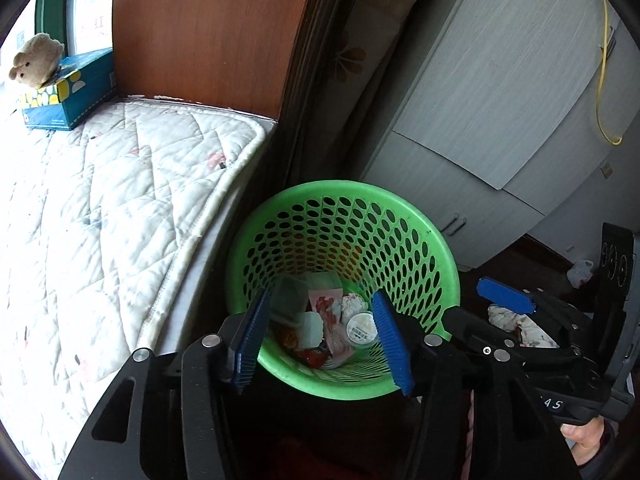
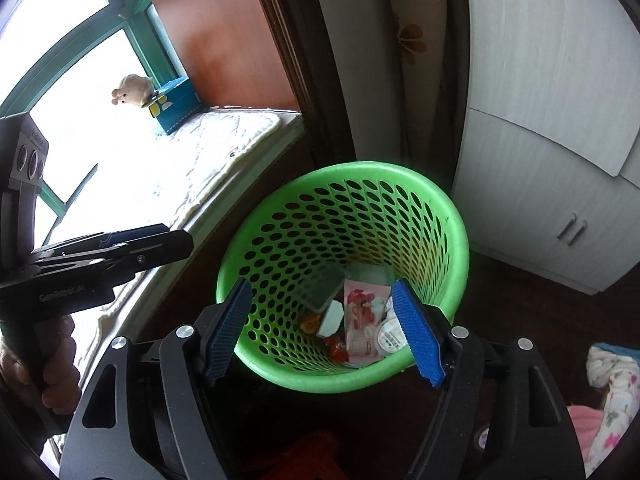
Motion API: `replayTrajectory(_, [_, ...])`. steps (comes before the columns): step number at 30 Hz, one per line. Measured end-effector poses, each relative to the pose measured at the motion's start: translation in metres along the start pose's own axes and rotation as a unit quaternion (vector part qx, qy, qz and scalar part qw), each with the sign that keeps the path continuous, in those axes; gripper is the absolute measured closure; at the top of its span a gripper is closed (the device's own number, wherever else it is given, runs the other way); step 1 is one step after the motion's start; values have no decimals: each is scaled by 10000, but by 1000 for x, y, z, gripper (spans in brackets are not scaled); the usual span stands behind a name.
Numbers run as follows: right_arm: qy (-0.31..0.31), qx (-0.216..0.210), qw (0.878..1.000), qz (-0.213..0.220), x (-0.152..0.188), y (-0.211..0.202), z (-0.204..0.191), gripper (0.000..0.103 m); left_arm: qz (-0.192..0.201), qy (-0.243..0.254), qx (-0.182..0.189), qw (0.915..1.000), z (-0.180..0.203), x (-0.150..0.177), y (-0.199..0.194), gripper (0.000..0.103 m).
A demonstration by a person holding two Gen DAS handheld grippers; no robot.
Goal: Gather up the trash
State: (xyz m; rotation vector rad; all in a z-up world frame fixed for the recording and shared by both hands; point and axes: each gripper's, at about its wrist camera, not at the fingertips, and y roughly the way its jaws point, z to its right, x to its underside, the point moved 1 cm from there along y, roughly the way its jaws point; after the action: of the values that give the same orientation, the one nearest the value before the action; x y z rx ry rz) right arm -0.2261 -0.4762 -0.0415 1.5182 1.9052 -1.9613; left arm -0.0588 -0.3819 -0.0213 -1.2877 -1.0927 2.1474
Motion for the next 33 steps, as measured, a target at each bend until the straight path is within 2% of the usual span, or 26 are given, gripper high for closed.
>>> replayTrajectory(6, [-83,65,9999,57,1,-4,-9,23,226,-25,-383,9990,-9,5,-19,27])
replayTrajectory(8, [-142,72,9998,89,1,-5,-14,20,299,-56,-476,9984,-14,8,-27,26])
replayTrajectory(13, [-236,-2,9997,116,-1,-8,-29,15,444,-150,-908,9948,-31,15,-46,17])
replayTrajectory(22, [-590,-103,9981,169,-6,-11,-70,11,679,-349,-1490,9859,-61,31,-81,10])
replayTrajectory(33, [-880,-390,9949,300,-13,-14,-122,8,990,-737,-1936,9733,-99,55,-125,8])
